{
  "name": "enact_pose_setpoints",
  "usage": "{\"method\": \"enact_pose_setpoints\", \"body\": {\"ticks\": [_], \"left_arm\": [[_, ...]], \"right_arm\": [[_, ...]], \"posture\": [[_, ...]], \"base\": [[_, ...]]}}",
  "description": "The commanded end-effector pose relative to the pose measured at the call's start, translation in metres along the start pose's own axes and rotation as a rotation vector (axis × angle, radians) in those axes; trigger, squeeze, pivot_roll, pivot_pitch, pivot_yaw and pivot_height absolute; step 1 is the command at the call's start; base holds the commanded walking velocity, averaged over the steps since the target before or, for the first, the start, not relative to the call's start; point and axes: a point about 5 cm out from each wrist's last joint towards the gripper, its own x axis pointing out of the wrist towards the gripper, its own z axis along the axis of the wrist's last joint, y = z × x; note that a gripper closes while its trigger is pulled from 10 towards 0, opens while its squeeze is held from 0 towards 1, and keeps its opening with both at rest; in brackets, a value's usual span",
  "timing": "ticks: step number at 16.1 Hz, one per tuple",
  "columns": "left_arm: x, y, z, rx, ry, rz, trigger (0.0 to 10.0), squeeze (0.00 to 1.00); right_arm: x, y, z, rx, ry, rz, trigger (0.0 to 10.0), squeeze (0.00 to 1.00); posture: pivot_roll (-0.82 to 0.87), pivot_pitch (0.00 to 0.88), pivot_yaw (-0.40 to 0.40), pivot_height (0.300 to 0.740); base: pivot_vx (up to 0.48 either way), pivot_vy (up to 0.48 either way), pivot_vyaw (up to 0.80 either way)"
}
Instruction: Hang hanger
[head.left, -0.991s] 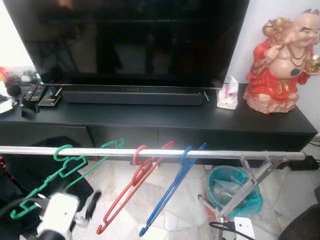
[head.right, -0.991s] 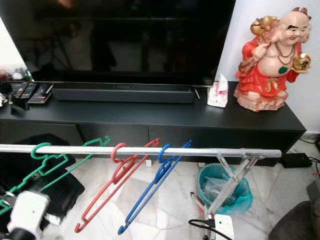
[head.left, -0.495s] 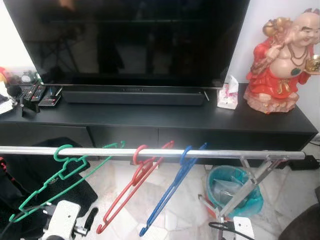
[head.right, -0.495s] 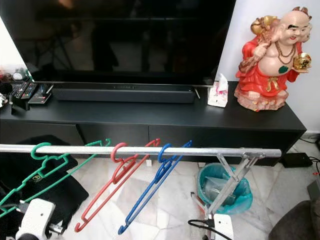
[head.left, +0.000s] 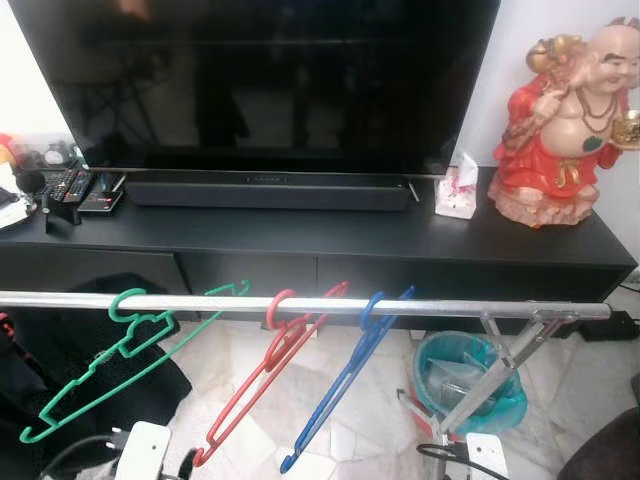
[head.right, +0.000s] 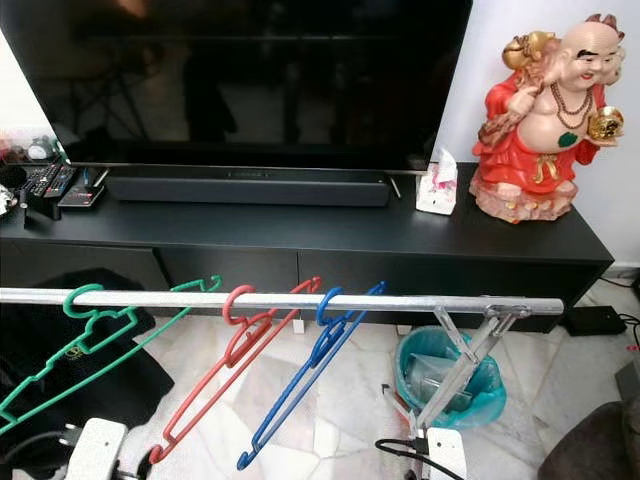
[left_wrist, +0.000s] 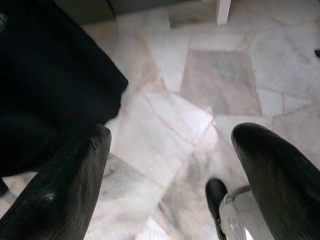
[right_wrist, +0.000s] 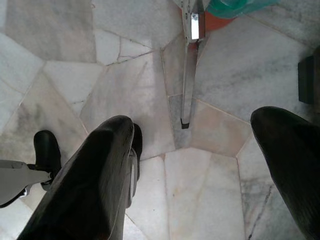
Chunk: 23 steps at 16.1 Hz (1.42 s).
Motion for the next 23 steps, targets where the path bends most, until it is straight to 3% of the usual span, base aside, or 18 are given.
{"method": "enact_pose_setpoints", "body": {"ticks": [1,3,7,10,14,16,18,23], "left_arm": [[0.003,0.002,-0.015,-0.019,0.067,0.020,10.0,0.00],[0.011,0.004,-0.030,-0.085,0.162,0.069,10.0,0.00],[0.019,0.002,-0.046,-0.104,0.298,0.073,10.0,0.00],[0.033,-0.006,-0.032,-0.076,0.288,0.033,10.0,0.00],[0.039,-0.011,-0.026,-0.054,0.301,0.025,10.0,0.00],[0.040,-0.012,-0.027,-0.037,0.325,0.028,10.0,0.00],[0.036,-0.013,-0.035,-0.089,0.371,0.057,10.0,0.00],[0.033,-0.018,-0.042,-0.089,0.392,0.059,10.0,0.00]], "right_arm": [[0.000,0.000,0.000,0.004,0.000,-0.002,10.0,0.00],[0.000,0.001,0.000,0.008,-0.001,-0.004,10.0,0.00],[0.000,0.000,0.001,0.012,0.000,-0.010,10.0,0.00],[0.000,0.000,0.000,0.006,0.001,-0.014,10.0,0.00],[0.000,-0.001,-0.001,0.012,0.003,-0.016,10.0,0.00],[0.000,0.000,-0.001,0.014,0.002,-0.017,10.0,0.00],[0.000,0.001,-0.003,0.016,0.006,-0.018,10.0,0.00],[0.000,0.001,-0.006,0.017,0.009,-0.019,10.0,0.00]], "posture": [[0.13,0.000,-0.013,0.732],[0.12,0.000,-0.018,0.732],[0.10,0.000,-0.028,0.732],[0.09,0.000,-0.034,0.732],[0.07,0.000,-0.024,0.732],[0.07,0.000,-0.024,0.732],[0.07,0.000,-0.012,0.732],[0.06,0.000,-0.008,0.732]], "base": [[0.000,0.000,0.00],[0.000,0.000,0.00],[0.000,0.000,0.00],[0.000,0.000,0.00],[0.000,0.000,0.00],[0.000,0.000,0.00],[0.000,0.000,0.00],[0.000,0.000,0.00]]}}
